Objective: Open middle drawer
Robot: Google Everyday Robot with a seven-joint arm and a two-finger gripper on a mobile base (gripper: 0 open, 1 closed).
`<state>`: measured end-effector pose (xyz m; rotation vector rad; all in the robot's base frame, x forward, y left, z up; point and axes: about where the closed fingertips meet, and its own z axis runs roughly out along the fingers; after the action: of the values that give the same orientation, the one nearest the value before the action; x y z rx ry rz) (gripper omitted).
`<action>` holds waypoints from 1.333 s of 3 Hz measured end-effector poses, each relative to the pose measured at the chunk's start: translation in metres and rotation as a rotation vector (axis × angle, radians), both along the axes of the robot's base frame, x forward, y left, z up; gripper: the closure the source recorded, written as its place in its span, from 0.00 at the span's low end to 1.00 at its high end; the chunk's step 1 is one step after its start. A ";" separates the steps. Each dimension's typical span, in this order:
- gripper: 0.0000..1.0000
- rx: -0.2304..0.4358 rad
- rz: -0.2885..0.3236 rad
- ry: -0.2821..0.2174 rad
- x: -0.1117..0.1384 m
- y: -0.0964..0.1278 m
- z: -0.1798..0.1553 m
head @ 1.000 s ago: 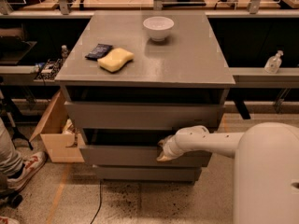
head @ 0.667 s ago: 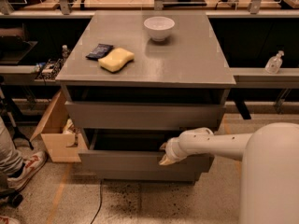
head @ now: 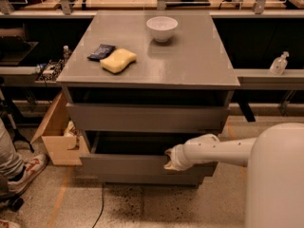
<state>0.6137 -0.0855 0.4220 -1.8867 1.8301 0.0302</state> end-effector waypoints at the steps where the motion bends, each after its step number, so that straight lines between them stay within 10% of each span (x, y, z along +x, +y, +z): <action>1: 1.00 -0.003 -0.005 0.000 -0.003 -0.002 0.001; 4: 1.00 -0.007 -0.191 -0.061 -0.059 -0.054 0.049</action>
Offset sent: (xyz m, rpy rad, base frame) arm -0.2130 -0.0783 0.0494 -0.0774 -0.0697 -0.3704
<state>0.5548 -0.1399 0.4707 -1.6902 1.9619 -0.0992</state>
